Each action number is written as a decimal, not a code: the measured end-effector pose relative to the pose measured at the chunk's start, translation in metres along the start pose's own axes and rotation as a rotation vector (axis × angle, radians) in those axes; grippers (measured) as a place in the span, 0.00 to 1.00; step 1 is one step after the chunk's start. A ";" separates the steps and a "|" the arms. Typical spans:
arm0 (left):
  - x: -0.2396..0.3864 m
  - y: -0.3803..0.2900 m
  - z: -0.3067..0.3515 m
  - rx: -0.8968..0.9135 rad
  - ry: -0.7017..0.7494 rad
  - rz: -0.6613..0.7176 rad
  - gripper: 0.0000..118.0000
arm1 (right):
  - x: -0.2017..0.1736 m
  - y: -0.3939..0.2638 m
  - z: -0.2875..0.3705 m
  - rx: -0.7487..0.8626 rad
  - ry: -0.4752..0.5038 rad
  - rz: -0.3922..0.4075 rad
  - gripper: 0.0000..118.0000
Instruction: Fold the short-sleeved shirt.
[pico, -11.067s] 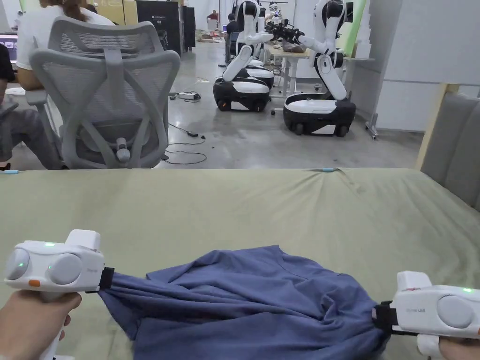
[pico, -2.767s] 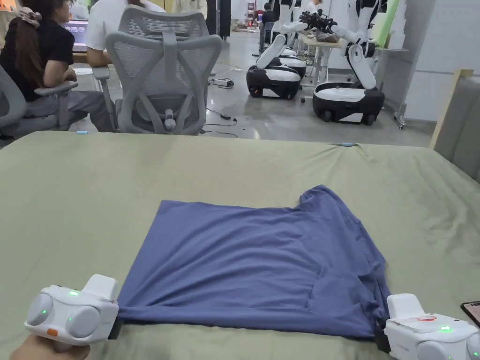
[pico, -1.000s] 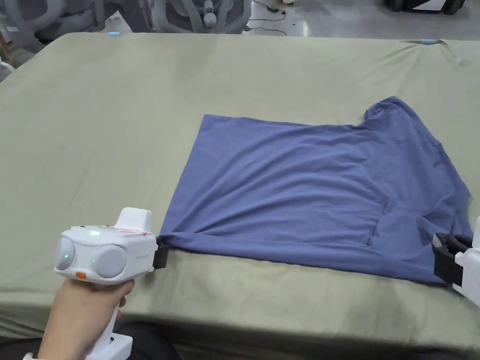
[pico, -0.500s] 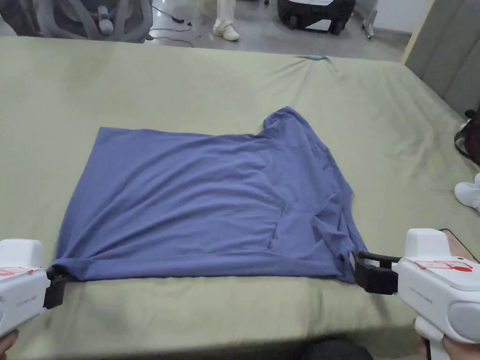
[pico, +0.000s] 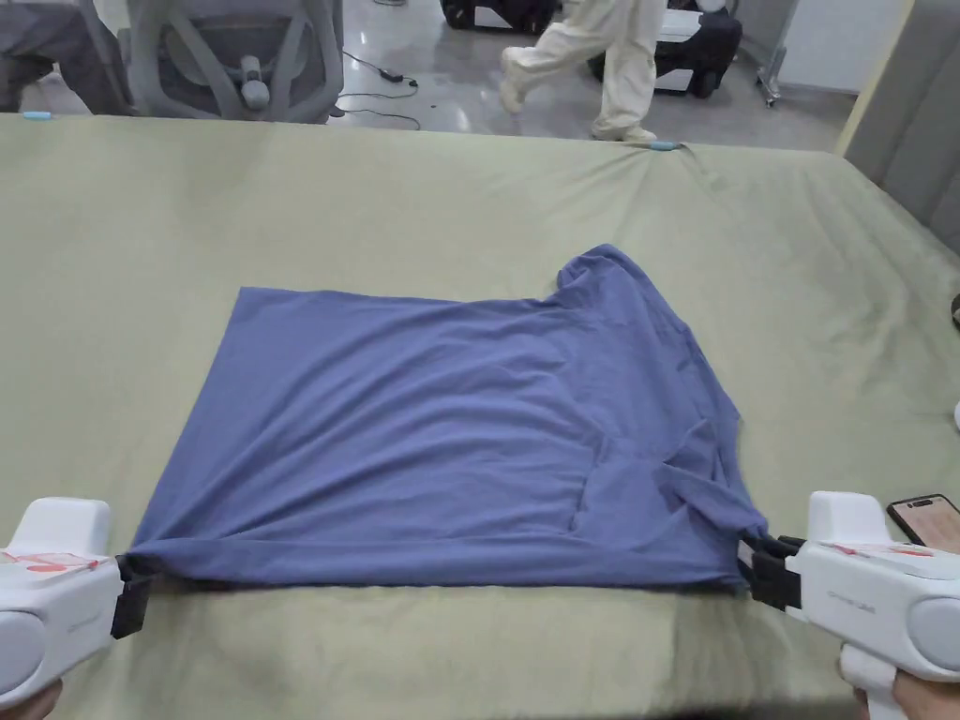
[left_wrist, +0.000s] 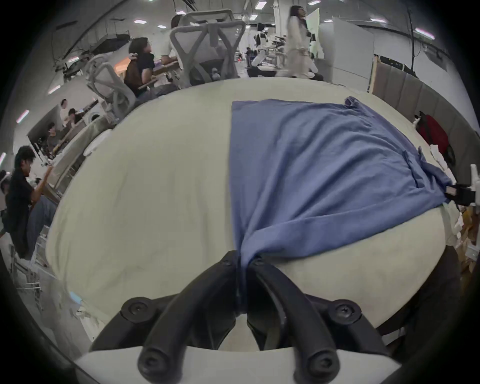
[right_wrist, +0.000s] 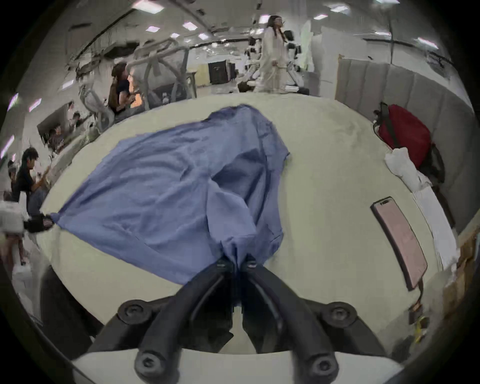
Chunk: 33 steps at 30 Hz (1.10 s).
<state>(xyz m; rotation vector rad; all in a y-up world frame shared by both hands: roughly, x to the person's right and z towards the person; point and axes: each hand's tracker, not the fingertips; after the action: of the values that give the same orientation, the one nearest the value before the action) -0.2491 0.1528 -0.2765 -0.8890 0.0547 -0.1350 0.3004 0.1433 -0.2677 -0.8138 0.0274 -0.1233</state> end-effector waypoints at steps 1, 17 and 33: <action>-0.001 0.005 0.004 0.008 -0.011 0.004 0.02 | 0.001 0.004 0.007 0.013 0.000 -0.016 0.04; 0.001 0.152 -0.099 -0.044 -0.052 0.081 0.02 | -0.021 0.125 -0.085 0.101 -0.202 0.054 0.04; 0.069 0.097 -0.036 0.242 -0.072 0.087 0.75 | -0.097 0.077 -0.043 0.225 -0.109 0.155 0.92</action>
<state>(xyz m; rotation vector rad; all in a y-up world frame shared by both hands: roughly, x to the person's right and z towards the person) -0.1756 0.1758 -0.3737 -0.6477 0.0096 -0.0269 0.2089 0.1766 -0.3555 -0.5903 -0.0260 0.0644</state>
